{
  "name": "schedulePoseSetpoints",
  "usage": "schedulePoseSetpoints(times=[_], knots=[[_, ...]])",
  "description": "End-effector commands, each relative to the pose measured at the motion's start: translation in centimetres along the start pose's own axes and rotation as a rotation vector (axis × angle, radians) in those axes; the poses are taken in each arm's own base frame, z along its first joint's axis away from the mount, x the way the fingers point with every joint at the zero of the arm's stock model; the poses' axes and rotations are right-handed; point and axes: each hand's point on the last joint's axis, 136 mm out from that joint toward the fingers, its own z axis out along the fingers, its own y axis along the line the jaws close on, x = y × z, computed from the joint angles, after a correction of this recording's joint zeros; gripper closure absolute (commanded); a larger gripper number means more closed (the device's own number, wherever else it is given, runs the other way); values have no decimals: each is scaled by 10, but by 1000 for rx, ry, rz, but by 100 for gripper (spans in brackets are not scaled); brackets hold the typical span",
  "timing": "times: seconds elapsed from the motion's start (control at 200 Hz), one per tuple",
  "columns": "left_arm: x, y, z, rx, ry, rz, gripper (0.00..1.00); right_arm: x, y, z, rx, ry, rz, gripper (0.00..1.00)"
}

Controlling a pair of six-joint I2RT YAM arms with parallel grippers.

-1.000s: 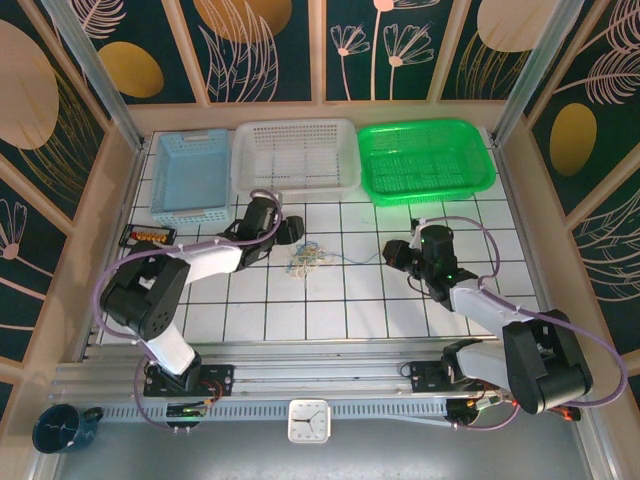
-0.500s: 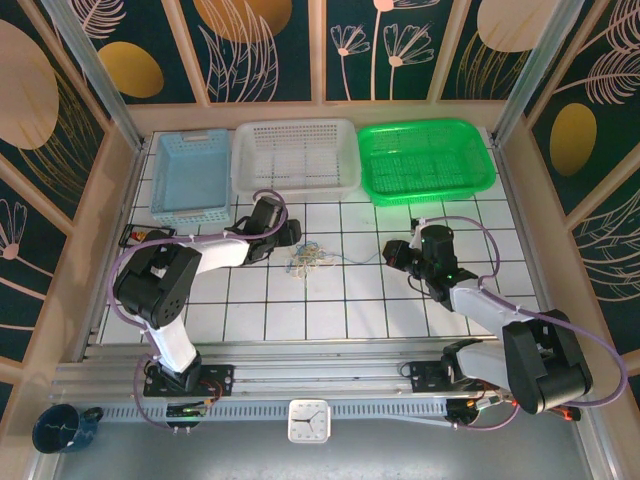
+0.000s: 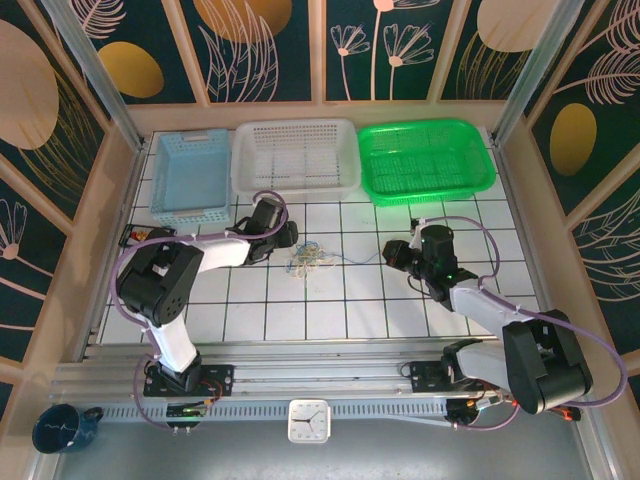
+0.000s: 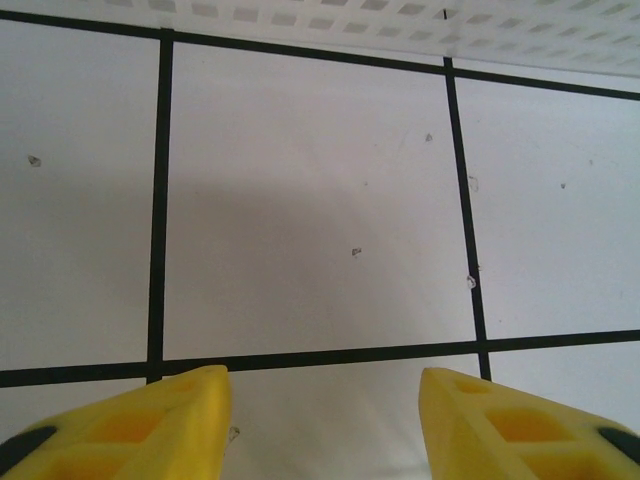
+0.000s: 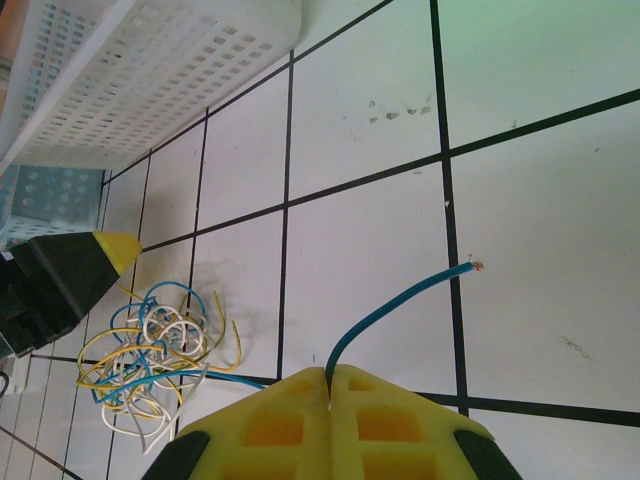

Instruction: Untangle the cables

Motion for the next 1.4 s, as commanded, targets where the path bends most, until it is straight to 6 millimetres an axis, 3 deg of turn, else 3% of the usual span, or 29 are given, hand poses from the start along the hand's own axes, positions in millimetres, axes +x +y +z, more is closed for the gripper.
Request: schedulePoseSetpoints(times=[0.0,0.345,0.51,0.615,0.771,0.876,1.131,1.391], knots=[[2,-1,6,2,25,7,51,-13,8,-1,-19,-30,-13,100],[2,-4,13,9,40,20,69,-13,11,-1,-32,-29,-12,100],[-2,-10,12,27,39,47,100,-13,14,-4,-40,-23,-14,100],[-10,-17,1,53,23,58,100,-16,23,-9,-63,-17,-22,100],[-30,-37,-25,141,-21,49,100,-25,40,-24,-92,-36,-50,66],[-43,-55,-47,225,-48,33,100,-32,50,-36,-104,-54,-72,52],[-65,-86,-86,391,-106,-35,100,-42,73,-44,-153,-88,-144,43],[-85,-113,-118,524,-158,-81,100,-21,125,-15,-290,-48,-308,38]])
